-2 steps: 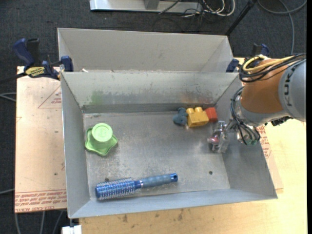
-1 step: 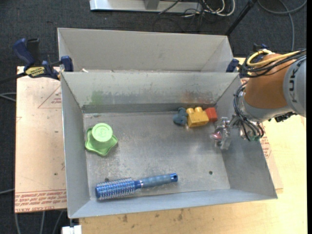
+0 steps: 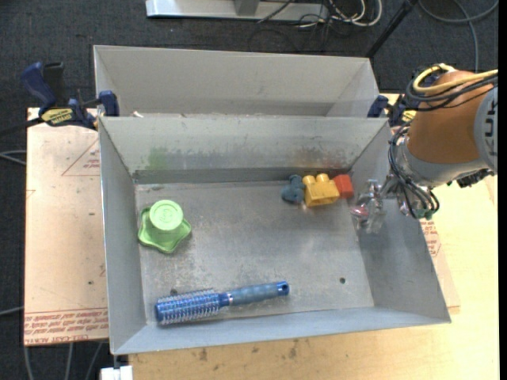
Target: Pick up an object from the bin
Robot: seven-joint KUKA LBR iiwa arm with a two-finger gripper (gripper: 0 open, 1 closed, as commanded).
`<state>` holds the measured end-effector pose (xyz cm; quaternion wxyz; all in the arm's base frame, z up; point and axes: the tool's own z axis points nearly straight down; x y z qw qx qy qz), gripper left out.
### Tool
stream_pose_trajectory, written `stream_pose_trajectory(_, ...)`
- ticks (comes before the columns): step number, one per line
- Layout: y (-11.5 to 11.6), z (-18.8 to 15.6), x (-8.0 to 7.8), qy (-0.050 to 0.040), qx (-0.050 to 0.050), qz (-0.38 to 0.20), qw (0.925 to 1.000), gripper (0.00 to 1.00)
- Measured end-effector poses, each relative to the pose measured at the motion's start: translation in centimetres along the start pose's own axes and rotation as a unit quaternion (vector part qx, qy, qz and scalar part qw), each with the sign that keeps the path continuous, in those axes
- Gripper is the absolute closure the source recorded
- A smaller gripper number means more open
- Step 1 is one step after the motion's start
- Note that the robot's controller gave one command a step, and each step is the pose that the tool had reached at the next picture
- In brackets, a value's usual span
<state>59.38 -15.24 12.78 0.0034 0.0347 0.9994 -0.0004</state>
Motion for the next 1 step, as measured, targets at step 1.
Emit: stream_pose_trajectory(1, -0.03, -7.59, -0.29, -0.0026, 0.001, 0.000, 1.0000, 1.00)
